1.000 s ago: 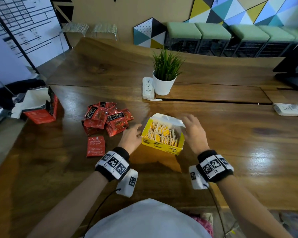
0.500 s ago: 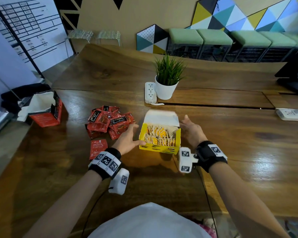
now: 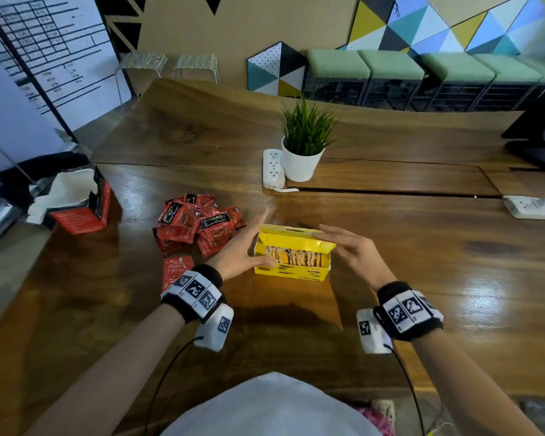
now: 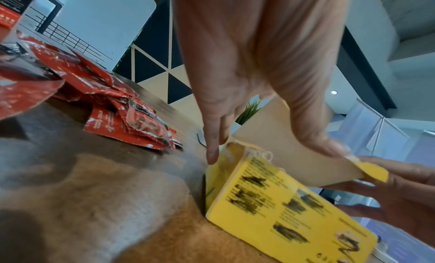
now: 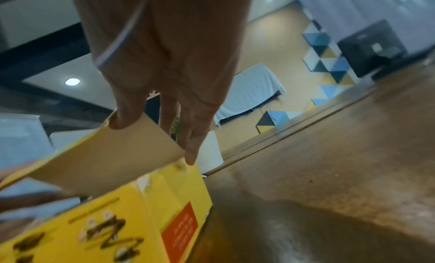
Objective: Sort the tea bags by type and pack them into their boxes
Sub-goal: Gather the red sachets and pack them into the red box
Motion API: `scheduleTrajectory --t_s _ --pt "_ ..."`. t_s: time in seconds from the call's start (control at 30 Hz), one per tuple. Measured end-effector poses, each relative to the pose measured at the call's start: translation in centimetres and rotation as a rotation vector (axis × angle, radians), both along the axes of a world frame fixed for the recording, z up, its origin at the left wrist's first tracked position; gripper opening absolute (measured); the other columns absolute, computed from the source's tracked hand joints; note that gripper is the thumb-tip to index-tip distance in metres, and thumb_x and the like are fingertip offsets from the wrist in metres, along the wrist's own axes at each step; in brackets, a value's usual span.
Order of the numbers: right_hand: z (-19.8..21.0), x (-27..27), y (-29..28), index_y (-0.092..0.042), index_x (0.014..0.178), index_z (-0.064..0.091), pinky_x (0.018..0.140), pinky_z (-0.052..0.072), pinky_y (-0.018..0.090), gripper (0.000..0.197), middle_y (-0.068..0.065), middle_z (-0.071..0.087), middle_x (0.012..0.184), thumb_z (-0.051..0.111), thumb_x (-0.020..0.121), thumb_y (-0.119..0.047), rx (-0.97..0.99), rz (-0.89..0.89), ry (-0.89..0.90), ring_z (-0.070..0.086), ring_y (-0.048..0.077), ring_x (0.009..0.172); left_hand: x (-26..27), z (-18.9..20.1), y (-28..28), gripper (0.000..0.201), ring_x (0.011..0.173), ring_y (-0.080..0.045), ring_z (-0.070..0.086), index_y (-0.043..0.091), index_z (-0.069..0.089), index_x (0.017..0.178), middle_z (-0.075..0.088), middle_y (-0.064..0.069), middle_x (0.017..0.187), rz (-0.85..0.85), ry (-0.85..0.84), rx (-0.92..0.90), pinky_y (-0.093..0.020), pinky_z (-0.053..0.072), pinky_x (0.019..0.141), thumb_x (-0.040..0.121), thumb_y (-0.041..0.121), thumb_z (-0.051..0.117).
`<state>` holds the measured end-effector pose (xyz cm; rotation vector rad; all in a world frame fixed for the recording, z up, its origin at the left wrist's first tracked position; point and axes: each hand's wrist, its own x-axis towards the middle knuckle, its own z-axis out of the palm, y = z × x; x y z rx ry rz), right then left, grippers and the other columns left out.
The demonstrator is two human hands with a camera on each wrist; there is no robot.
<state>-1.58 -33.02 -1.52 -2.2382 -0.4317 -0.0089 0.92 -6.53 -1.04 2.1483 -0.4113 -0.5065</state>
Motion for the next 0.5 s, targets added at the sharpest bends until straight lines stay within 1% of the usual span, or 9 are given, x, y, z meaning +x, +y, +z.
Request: scheduleTrajectory --t_s 0.07,0.1,0.17,0.23,0.27,0.33,0.37,0.43,0.5 --pt "-0.6 -0.2 0.0 -0.025 0.131 0.048 0.104 0.041 0.035 0.051 0.0 0.044 0.14 0.057 0.087 -0.001 -0.072 0.052 -0.046 0.046 0.016 0.126 -0.1 0.1 -0.3 0.08 0.144 -0.017 0.007 0.042 0.014 0.144 0.001 0.003 0.158 0.009 -0.047 0.041 -0.045 0.011 0.115 0.083 0.028 0.065" --pt "-0.7 -0.3 0.3 -0.028 0.135 0.042 0.107 0.038 0.037 0.055 0.0 0.039 0.145 0.059 0.087 -0.007 -0.13 0.092 -0.028 0.041 0.017 0.131 0.0 0.0 -0.4 0.071 0.144 -0.018 0.009 0.041 0.023 0.142 0.005 0.002 0.158 0.02 -0.075 0.057 -0.042 0.011 0.115 0.085 0.028 0.063" --pt "-0.8 -0.4 0.8 -0.037 0.141 0.027 0.112 0.027 0.042 0.063 -0.001 0.028 0.152 0.06 0.088 -0.03 -0.271 0.159 0.053 0.025 0.018 0.14 0.0 -0.5 -0.6 0.065 0.144 -0.018 0.013 0.037 0.031 0.141 0.012 0.002 0.157 0.054 -0.12 0.065 -0.038 0.012 0.116 0.085 0.025 0.062" --pt "-0.9 -0.5 1.5 -0.043 0.141 0.021 0.11 0.029 0.043 0.06 -0.005 0.026 0.153 0.047 0.088 -0.05 -0.394 0.152 0.034 0.017 0.015 0.143 0.1 -0.9 -0.8 0.062 0.144 -0.019 0.016 0.034 0.035 0.14 0.015 0.002 0.156 0.071 -0.142 0.067 -0.037 0.013 0.116 0.085 0.023 0.062" --pt "-1.0 -0.6 1.8 -0.042 0.141 0.025 0.109 0.034 0.045 0.056 -0.006 0.029 0.151 0.04 0.088 -0.051 -0.444 0.133 -0.01 0.018 0.015 0.143 0.1 -1.1 -0.8 0.062 0.144 -0.019 0.017 0.033 0.036 0.14 0.015 0.002 0.156 0.062 -0.145 0.074 -0.037 0.014 0.116 0.085 0.022 0.062" --pt "-1.3 -0.7 2.3 -0.037 0.14 0.034 0.104 0.04 0.05 0.048 -0.005 0.035 0.149 0.032 0.092 -0.041 -0.54 0.109 -0.098 0.023 0.018 0.142 -0.1 -1.7 -0.8 0.061 0.144 -0.019 0.016 0.031 0.036 0.14 0.011 0.002 0.157 0.014 -0.143 0.109 -0.034 0.015 0.116 0.086 0.021 0.062" --pt "-1.4 -0.7 2.4 -0.034 0.14 0.036 0.103 0.04 0.052 0.046 -0.004 0.036 0.149 0.033 0.095 -0.035 -0.58 0.107 -0.117 0.024 0.02 0.142 -0.1 -2.0 -0.7 0.06 0.144 -0.018 0.015 0.03 0.035 0.141 0.008 0.003 0.157 -0.008 -0.14 0.128 -0.033 0.015 0.116 0.087 0.021 0.06" --pt "-1.7 -1.0 2.6 -0.032 0.141 0.036 0.104 0.037 0.053 0.045 -0.001 0.036 0.149 0.042 0.097 -0.028 -0.653 0.092 -0.137 0.025 0.023 0.141 -0.3 -2.6 -0.4 0.061 0.145 -0.018 0.011 0.03 0.031 0.143 0.001 0.005 0.158 -0.042 -0.143 0.152 -0.035 0.015 0.118 0.089 0.018 0.058" --pt "-1.6 -1.5 2.8 -0.028 0.138 0.042 0.099 0.04 0.054 0.047 0.003 0.044 0.144 0.053 0.093 -0.027 -0.672 0.085 -0.232 0.034 0.029 0.137 -0.5 -3.2 -0.3 0.061 0.145 -0.017 0.01 0.031 0.027 0.144 -0.003 0.007 0.157 -0.066 -0.17 0.16 -0.039 0.017 0.118 0.092 0.015 0.054"
